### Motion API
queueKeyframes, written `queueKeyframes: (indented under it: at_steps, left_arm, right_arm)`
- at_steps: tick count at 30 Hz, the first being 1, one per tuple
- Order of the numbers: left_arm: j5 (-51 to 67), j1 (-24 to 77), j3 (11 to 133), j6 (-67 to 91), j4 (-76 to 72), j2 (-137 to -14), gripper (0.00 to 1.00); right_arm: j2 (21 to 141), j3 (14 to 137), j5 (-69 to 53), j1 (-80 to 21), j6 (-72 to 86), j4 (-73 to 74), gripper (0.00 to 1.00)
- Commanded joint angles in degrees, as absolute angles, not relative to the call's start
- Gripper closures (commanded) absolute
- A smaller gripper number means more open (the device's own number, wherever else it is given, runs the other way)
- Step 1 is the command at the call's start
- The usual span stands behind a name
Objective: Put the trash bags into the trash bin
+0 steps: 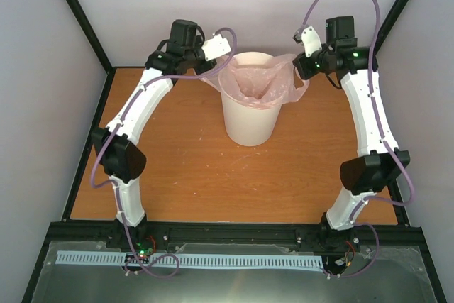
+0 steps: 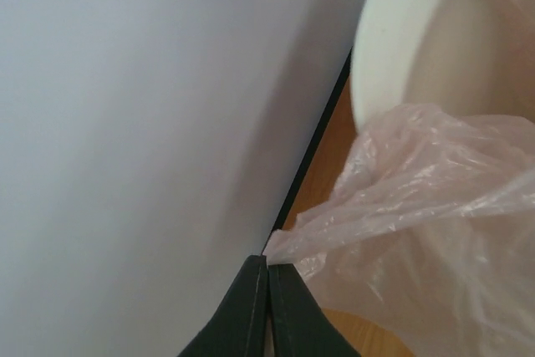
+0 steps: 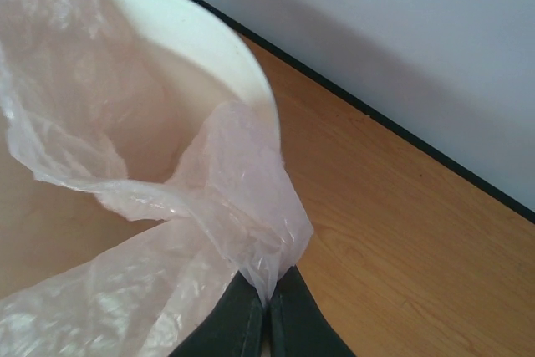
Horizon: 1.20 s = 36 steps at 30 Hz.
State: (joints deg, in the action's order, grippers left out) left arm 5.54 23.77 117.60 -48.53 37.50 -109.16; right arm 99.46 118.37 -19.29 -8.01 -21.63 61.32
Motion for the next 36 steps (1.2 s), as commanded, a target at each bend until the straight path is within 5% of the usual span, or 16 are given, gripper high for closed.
queueKeyframes:
  at_steps: [1, 20, 36]
  left_arm:
    - [6.3, 22.1, 126.4, -42.4, 43.4, -113.5, 0.99]
    - [7.3, 19.8, 137.1, -27.8, 44.3, -126.4, 0.99]
    - [10.8, 19.0, 122.3, -21.0, 50.4, -120.1, 0.99]
  right_arm:
    - [103.3, 122.3, -17.6, -8.1, -20.4, 59.3, 0.97]
    - [119.6, 132.7, -19.9, -6.6, -19.4, 59.5, 0.97]
    - [115.1, 119.4, -24.4, -6.6, -19.8, 62.7, 0.97]
